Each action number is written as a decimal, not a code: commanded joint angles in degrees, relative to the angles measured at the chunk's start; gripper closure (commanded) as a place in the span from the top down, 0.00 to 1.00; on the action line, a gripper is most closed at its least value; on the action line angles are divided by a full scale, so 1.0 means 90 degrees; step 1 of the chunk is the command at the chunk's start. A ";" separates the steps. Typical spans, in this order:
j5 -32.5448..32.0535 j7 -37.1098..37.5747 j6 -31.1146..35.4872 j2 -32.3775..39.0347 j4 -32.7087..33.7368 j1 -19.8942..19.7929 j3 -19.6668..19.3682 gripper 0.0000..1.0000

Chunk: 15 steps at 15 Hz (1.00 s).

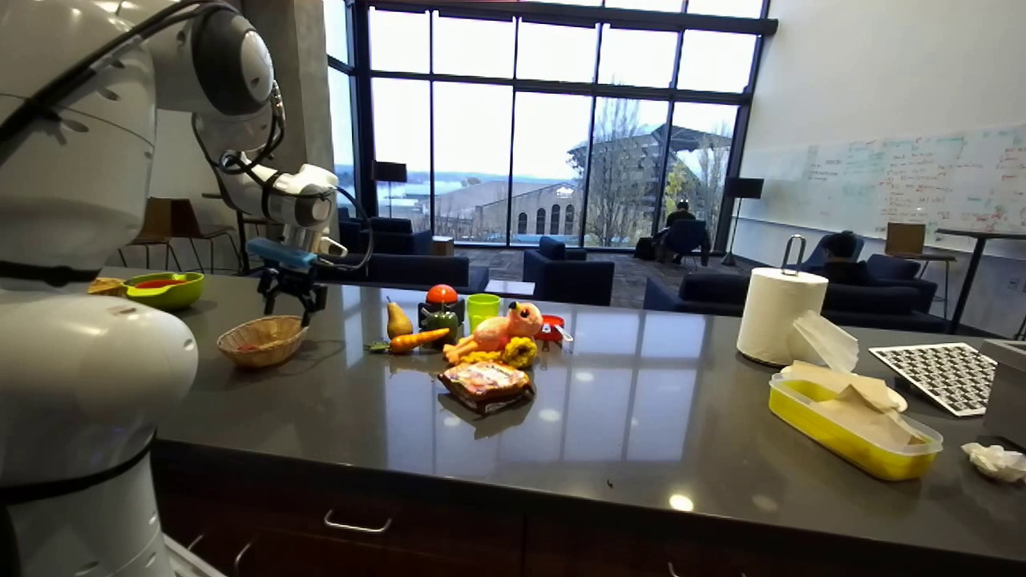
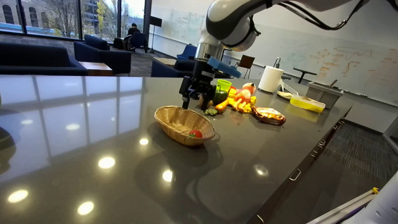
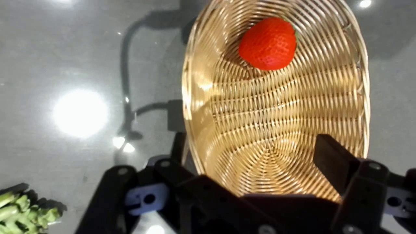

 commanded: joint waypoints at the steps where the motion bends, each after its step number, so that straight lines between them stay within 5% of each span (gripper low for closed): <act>1: 0.0271 0.0299 0.0061 0.0067 -0.0067 0.0074 0.0002 1.00; 15: 0.0560 0.0540 -0.0256 0.0398 -0.0093 0.0189 0.0043 1.00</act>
